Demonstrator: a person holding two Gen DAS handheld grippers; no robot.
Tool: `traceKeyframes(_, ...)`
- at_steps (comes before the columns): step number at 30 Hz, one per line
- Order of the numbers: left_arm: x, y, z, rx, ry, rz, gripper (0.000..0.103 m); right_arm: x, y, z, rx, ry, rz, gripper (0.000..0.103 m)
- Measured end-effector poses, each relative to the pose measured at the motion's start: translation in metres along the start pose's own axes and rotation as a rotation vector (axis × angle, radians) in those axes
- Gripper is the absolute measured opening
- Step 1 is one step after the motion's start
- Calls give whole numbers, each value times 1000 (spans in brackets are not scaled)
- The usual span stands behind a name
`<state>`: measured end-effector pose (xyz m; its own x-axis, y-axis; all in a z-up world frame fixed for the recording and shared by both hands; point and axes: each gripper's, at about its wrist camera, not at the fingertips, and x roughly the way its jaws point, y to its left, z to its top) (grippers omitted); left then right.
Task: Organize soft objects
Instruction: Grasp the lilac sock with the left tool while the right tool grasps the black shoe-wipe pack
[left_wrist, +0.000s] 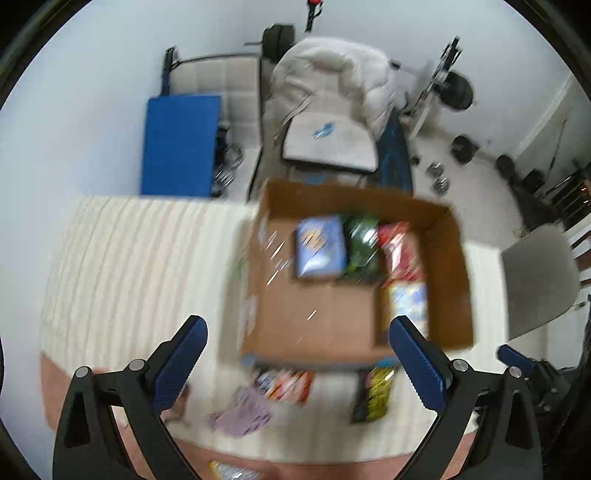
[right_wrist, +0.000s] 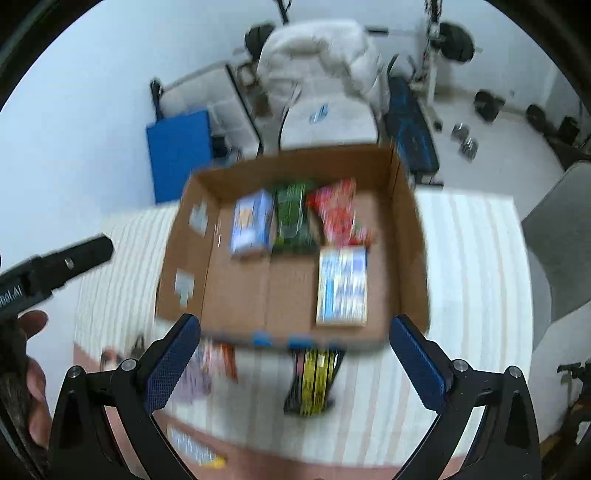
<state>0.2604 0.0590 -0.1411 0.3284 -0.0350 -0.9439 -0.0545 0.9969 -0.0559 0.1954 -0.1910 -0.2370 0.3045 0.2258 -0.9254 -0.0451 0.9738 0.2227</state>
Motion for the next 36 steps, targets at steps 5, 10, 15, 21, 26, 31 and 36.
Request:
traceKeyframes(5,66,45,-73,-13,208,56,100,50,-14,-60,35,177,31,103)
traceKeyframes(10,137,63,-122,11,382,78,91,106,-26,-92,75,275,4,103)
traceKeyframes(15,184,46,-139,120,461,101,91,148,-24,-99,72,319,-48,97)
traceKeyframes(21,207,39,-136,105,492,86,67,195,-9,-99,53,363,-121,78)
traceKeyframes(26,205,54,-142,-53,528,8,57,204,-3,-108,20,376,-150,57)
traceKeyframes(31,200,59,-163,-165,577,-67,56,197,-11,-141,-15,450,-130,55)
traceKeyframes(36,210,44,-179,-135,600,-54,57,188,-16,-174,-50,511,-115,55)
